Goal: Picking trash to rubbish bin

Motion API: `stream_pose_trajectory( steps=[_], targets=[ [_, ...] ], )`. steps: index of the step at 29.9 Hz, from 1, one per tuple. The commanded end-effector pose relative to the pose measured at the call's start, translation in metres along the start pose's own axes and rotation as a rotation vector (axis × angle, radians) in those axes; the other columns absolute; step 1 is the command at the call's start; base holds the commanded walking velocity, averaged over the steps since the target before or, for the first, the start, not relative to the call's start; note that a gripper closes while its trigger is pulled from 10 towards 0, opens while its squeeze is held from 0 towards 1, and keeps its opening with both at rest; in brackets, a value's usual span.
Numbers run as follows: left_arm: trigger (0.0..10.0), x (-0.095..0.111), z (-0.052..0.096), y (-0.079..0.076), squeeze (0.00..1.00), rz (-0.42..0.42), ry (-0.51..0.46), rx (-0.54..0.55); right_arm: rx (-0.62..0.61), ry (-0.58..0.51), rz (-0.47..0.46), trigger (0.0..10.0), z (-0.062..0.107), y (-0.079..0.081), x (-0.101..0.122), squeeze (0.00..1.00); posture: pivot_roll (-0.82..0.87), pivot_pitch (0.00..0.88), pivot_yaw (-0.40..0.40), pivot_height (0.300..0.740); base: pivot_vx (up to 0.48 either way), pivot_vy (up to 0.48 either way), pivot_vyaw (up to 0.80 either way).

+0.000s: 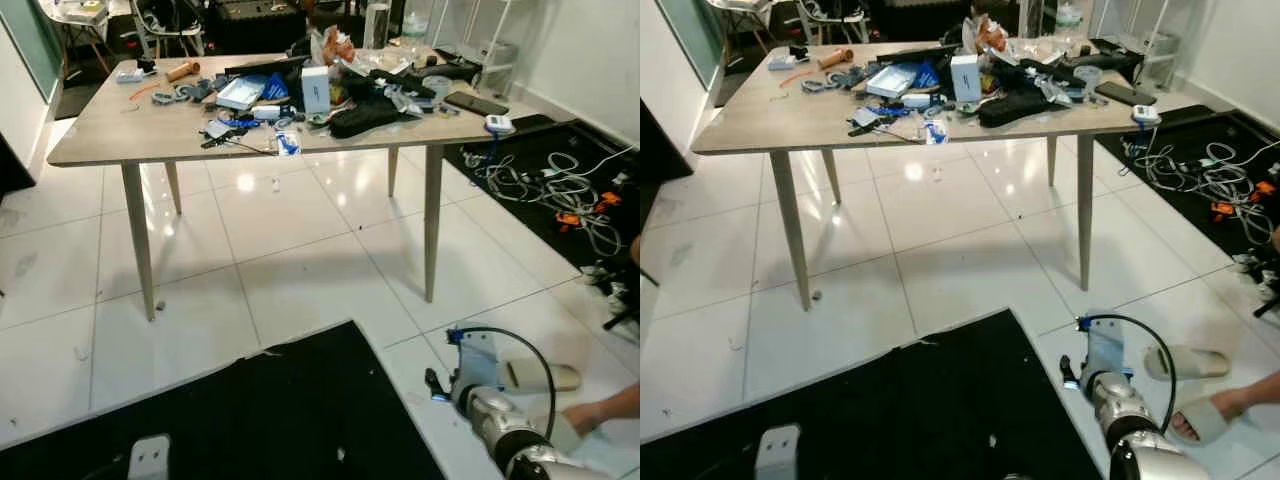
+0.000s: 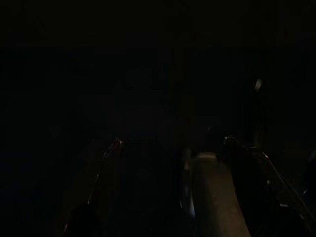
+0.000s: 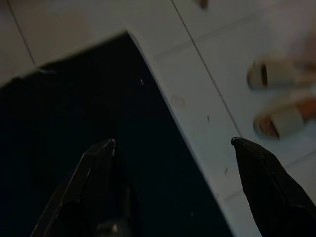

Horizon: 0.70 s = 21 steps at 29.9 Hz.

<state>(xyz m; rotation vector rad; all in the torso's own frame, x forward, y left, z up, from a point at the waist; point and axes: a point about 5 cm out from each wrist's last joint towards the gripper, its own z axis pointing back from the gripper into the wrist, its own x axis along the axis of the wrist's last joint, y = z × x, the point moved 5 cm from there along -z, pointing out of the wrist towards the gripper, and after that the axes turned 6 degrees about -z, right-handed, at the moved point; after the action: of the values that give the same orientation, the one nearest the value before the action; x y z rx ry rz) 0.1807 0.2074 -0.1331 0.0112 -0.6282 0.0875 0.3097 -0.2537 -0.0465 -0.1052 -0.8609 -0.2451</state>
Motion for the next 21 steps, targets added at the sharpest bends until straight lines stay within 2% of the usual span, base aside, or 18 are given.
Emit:
stream_pose_trajectory(
  steps=[1, 2, 10, 13, 17, 21],
  targets=[
    [10.0, -0.015, 0.004, 0.008, 0.00, 0.012, 0.038, 0.021, 0.022, 0.015, 0.010, 10.0, 0.000, 0.010, -0.006, 0.00, -0.04, 0.055, 0.055, 0.740, 0.307, 0.000, 0.00],
    [10.0, -0.015, 0.004, 0.008, 0.00, 0.012, 0.038, 0.021, 0.022, 0.015, 0.010, 10.0, 0.000, 0.010, -0.006, 0.00, -0.04, 0.055, 0.055, 0.740, 0.307, 0.000, 0.00],
    [10.0, -0.020, 0.006, 0.008, 0.00, 0.008, 0.049, 0.019, 0.026, -0.005, -0.016, 10.0, 0.000, 0.012, -0.003, 0.00, -0.05, 0.062, 0.057, 0.740, 0.311, 0.000, -0.80],
    [10.0, -0.020, 0.006, 0.008, 0.00, 0.003, 0.049, 0.017, 0.029, -0.027, -0.012, 10.0, -0.001, 0.014, 0.003, 0.00, -0.05, 0.065, 0.058, 0.740, 0.314, 0.000, 0.00],
    [10.0, -0.021, 0.006, 0.007, 0.00, -0.003, 0.050, 0.012, 0.052, -0.100, -0.017, 10.0, -0.002, 0.023, 0.027, 0.00, -0.05, 0.067, 0.060, 0.740, 0.313, 0.000, 0.00],
    [10.0, -0.023, 0.006, 0.006, 0.00, -0.011, 0.057, 0.008, 0.102, -0.210, -0.011, 10.0, -0.001, 0.037, 0.066, 0.00, -0.05, 0.069, 0.061, 0.740, 0.312, 0.000, 0.00]
  ],
)
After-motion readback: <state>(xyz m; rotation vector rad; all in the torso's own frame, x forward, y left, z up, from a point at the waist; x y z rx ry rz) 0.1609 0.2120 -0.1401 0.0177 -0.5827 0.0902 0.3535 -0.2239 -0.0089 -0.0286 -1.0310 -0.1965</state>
